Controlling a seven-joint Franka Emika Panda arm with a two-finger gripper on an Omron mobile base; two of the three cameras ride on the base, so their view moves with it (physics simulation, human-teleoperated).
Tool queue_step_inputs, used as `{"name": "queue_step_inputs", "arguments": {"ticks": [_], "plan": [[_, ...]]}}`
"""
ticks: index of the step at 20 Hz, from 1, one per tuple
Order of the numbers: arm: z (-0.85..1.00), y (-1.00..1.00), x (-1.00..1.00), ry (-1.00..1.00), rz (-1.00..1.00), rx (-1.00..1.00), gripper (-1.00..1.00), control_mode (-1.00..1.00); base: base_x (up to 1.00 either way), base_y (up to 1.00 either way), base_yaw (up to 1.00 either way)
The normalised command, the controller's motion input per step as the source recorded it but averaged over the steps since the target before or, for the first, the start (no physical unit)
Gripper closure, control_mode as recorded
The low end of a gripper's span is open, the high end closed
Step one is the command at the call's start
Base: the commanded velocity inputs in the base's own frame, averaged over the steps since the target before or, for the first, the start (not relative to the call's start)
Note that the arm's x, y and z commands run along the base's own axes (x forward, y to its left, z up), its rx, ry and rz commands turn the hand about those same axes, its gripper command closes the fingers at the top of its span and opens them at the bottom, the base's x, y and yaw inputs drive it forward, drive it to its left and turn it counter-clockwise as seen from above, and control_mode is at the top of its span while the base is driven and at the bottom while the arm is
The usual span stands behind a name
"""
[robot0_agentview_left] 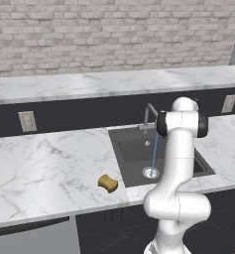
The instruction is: Soak the sponge with water for a few seconds and then drop it inside the sink.
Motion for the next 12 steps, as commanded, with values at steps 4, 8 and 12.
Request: {"name": "queue_step_inputs", "arguments": {"ticks": [4,8,12], "plan": [[0.30,-0.23,-0.46,0.01,-0.03,0.13,-1.00,-1.00,0.00,0.00,0.00],[0.33,-0.27,-0.54,0.00,-0.03,0.14,-1.00,-1.00,0.00,0.00,0.00],[0.32,-0.12,-0.55,0.00,-0.01,0.09,-1.00,-1.00,0.00,0.00,0.00]]}}
